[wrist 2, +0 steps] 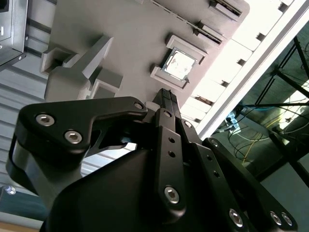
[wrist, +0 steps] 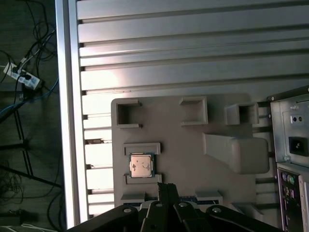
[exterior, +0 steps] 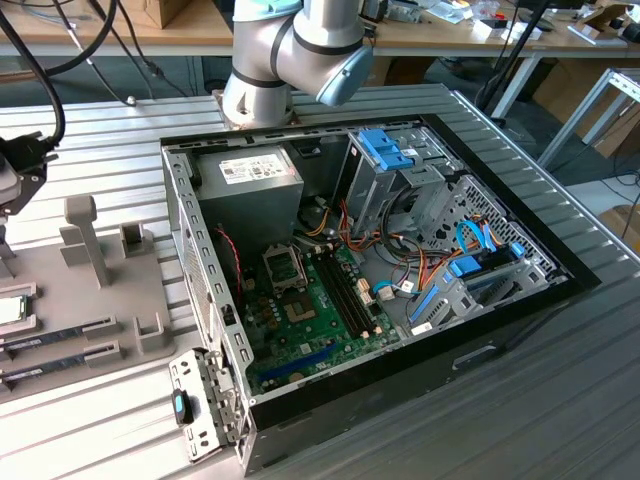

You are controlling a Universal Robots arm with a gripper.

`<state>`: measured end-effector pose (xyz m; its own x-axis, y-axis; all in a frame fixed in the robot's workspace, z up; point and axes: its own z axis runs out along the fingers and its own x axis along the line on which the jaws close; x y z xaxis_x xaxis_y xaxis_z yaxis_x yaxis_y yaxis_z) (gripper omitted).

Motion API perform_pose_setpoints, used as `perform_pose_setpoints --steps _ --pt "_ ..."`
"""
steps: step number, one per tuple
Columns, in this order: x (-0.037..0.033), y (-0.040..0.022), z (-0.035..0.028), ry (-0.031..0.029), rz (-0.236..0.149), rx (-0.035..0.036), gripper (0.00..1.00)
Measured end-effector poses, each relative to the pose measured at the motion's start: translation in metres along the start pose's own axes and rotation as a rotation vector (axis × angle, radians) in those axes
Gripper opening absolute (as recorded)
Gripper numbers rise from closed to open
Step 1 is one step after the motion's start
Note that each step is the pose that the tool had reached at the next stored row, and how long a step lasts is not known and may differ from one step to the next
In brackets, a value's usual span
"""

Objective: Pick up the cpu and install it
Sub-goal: 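Reach for the cpu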

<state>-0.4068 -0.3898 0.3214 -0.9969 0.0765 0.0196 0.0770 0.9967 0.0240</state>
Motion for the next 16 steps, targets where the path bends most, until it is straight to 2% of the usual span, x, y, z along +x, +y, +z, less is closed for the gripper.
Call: perform_pose_setpoints --steps 16 --pt "0.0010 0.0022 0.0048 0.0000 0.000 0.0000 0.11"
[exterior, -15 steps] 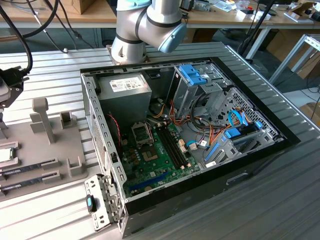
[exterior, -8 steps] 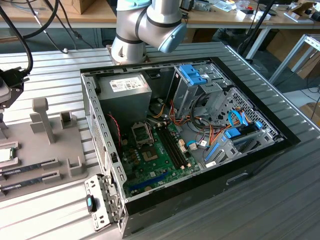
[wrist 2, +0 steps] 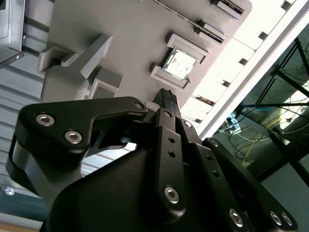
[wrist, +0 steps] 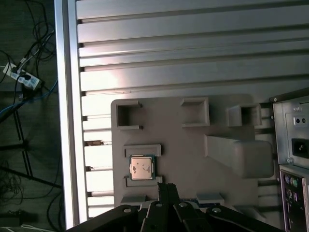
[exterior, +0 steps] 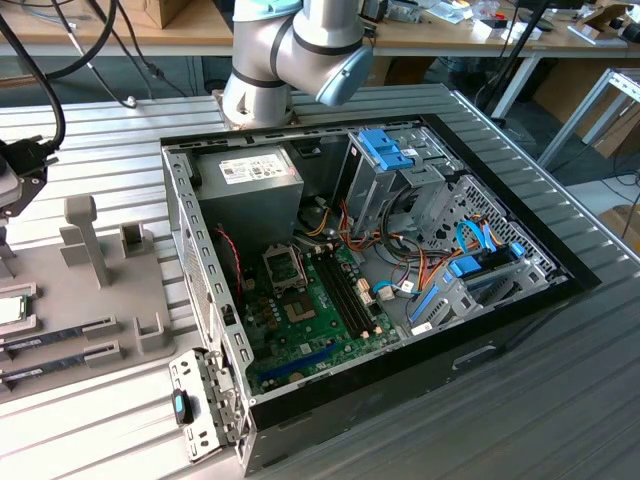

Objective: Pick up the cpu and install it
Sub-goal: 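Reach for the cpu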

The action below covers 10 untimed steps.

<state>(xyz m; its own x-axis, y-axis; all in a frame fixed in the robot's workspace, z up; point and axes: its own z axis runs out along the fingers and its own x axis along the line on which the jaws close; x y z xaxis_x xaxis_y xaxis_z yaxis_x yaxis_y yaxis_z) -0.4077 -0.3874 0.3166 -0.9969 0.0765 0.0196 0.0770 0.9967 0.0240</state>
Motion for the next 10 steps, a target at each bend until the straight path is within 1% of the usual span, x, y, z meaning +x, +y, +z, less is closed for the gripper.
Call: perform_pose_setpoints --steps 5,8,10 --pt "0.0004 0.0028 0.0024 0.0001 0.000 0.0000 0.11" --pt "0.0008 0.0082 0.0042 0.0000 0.000 0.0000 0.11" --pt "0.0009 0.0093 0.0047 0.0000 0.000 0.0000 0.11"
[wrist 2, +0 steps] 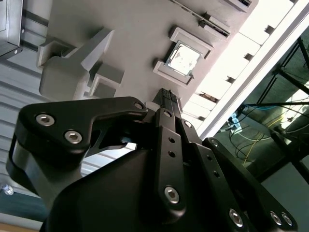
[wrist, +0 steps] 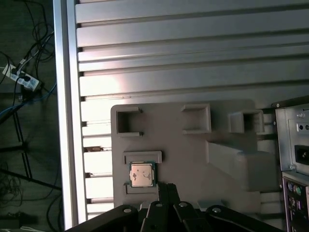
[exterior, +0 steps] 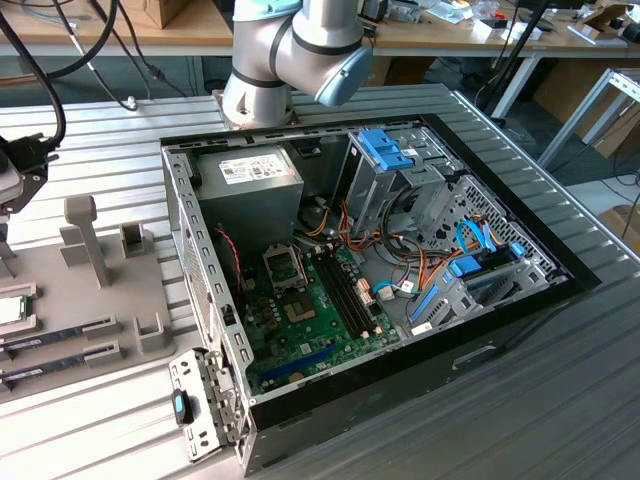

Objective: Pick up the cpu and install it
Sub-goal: 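Reach for the cpu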

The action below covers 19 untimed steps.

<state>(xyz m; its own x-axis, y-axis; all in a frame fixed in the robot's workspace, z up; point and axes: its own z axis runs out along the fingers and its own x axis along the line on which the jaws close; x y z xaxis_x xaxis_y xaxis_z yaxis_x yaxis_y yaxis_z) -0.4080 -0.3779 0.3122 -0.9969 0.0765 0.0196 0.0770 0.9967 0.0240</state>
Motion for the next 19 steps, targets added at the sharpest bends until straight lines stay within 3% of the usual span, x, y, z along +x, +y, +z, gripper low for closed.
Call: perform_pose_setpoints --steps 19 --pt "0.0006 0.0056 0.0055 0.0001 0.000 0.0001 0.11"
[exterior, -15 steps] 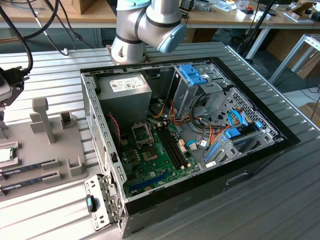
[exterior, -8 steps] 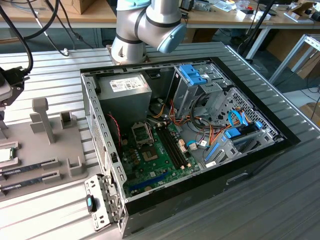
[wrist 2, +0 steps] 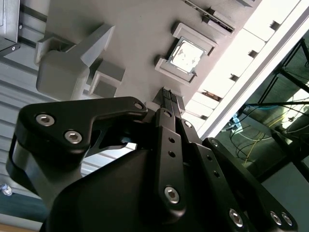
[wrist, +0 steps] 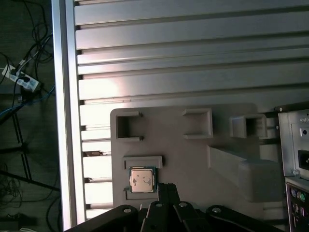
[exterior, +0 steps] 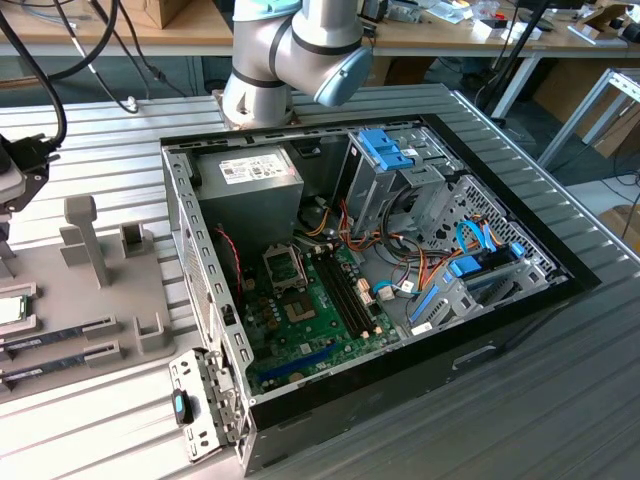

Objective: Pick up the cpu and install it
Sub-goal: 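Reach for the cpu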

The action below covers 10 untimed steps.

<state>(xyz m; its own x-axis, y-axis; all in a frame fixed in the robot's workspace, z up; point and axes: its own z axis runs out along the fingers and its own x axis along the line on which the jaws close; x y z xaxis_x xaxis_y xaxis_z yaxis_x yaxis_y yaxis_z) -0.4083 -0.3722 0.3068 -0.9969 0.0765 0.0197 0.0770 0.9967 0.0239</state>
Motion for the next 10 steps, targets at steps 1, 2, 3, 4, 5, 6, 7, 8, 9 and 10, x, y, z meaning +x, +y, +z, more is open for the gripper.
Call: perform_pose_setpoints --steps 1,2,3,4,5,6,7,8,9,10 --pt "0.0000 0.0001 0.0002 0.0000 0.000 0.0000 0.11" --pt "0.0000 0.0002 0.0004 0.0000 0.000 0.0000 0.11" --pt "0.0000 0.0004 0.0007 0.0000 0.000 0.0000 0.11" --pt "0.0000 0.0005 0.0009 0.0000 0.000 0.0000 0.11" --pt "0.0000 0.0006 0.0012 -0.0001 0.000 -0.0001 0.11" --pt "0.0000 0.0007 0.0013 0.0000 0.000 -0.0001 0.11" --pt "0.0000 0.0009 0.0017 0.0000 0.000 0.0000 0.11" --pt "0.0001 0.0011 0.0021 0.0000 0.000 0.0000 0.11" --pt "0.0001 0.0012 0.0024 0.0000 0.000 -0.0001 0.11" --pt "0.0001 0.0013 0.0026 0.0000 0.000 -0.0001 0.11"
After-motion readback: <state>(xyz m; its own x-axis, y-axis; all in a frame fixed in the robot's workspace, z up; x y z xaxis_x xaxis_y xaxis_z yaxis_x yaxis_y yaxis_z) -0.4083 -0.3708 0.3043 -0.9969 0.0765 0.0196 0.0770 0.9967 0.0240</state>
